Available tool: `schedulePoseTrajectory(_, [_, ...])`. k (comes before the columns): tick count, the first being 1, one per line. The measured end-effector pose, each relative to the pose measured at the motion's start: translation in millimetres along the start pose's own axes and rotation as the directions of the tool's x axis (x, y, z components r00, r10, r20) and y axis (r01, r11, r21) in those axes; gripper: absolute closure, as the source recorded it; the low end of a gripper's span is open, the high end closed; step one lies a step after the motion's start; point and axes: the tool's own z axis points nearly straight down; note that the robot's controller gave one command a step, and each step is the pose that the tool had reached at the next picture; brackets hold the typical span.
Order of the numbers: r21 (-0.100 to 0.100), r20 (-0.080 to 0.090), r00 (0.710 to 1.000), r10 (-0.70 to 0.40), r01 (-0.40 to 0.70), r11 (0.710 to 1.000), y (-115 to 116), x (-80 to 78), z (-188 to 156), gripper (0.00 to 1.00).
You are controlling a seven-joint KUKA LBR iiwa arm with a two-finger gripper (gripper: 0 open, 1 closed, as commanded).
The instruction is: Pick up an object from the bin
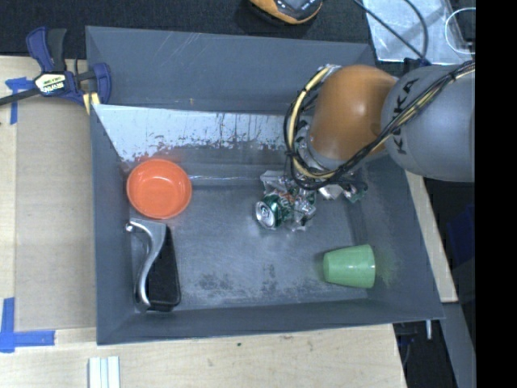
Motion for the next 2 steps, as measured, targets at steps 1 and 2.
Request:
schedulePoseTrajectory(1, [0.000,0.000,1.000,0.000,0.000,1.000,0,0.6,-3,1.00])
schedulePoseTrajectory(2, [-0.004,-0.004,1.000,0.001,-0.001,1.000,2,2.1,-28,1.00])
